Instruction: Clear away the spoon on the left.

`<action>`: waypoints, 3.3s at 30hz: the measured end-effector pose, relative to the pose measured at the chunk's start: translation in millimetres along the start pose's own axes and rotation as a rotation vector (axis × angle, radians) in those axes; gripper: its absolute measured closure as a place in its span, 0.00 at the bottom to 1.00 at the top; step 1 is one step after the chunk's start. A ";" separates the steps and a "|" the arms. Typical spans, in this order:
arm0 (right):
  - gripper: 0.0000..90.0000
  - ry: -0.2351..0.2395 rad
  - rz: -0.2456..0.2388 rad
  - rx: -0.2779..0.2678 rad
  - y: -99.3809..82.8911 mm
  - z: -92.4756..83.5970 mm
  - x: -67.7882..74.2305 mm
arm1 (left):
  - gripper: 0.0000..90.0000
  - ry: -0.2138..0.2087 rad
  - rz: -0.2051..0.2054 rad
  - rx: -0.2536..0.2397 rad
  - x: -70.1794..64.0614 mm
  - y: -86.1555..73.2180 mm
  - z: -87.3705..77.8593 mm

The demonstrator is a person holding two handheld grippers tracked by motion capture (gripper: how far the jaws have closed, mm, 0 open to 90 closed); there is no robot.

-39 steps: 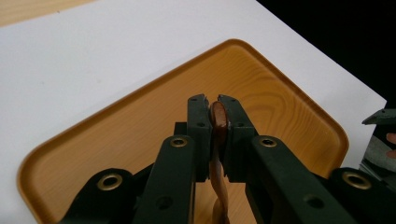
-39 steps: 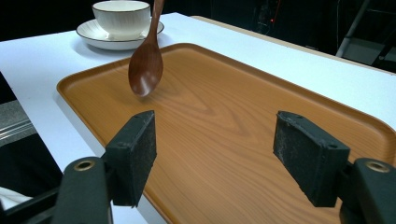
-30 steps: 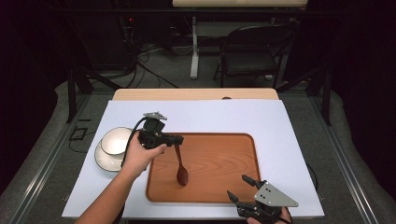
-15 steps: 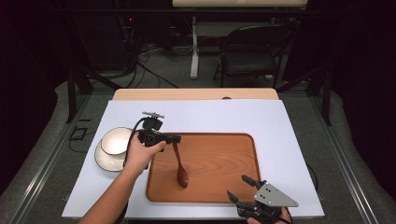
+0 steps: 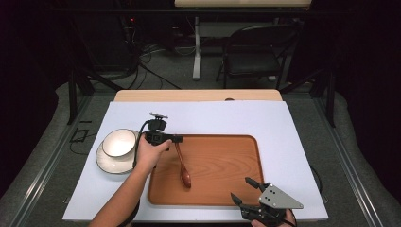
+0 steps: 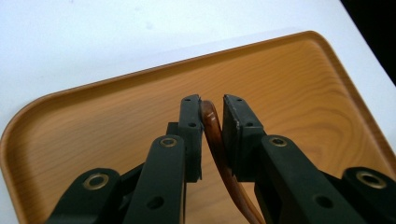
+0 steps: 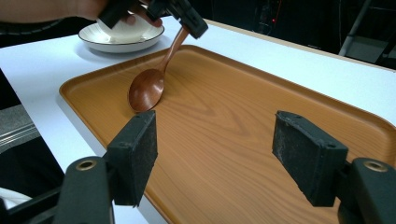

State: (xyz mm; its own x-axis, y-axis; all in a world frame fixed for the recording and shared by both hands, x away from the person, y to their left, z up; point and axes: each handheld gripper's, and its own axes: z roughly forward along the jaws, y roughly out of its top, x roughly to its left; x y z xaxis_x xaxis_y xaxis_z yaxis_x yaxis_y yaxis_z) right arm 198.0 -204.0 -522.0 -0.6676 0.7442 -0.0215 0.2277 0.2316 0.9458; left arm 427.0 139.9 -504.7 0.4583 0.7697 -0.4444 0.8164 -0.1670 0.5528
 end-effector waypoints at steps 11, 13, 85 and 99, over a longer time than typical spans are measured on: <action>0.34 0.004 0.017 0.000 -0.8 -0.1 -1.4 | 0.83 0.001 -0.048 0.024 11.4 -5.1 22.4; 0.34 0.004 0.018 0.001 -0.8 0.0 -1.4 | 0.83 -0.001 -0.045 0.028 12.1 -5.5 23.6; 0.35 -0.010 0.004 -0.011 1.1 -2.8 -1.0 | 0.51 0.229 0.186 -0.135 -28.0 -6.3 -34.0; 0.35 -0.024 0.005 -0.022 2.3 -5.1 -1.9 | 0.52 0.258 0.245 -0.250 -21.5 -57.2 -100.5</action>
State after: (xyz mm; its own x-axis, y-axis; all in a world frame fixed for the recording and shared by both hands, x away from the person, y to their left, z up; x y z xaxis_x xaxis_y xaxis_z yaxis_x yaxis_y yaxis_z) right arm 196.2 -208.1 -518.1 -0.6494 0.7601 -0.0242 0.2150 0.2140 0.9529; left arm 335.1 194.8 -455.9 0.4998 0.8597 -0.1055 0.5695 -0.2344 0.7879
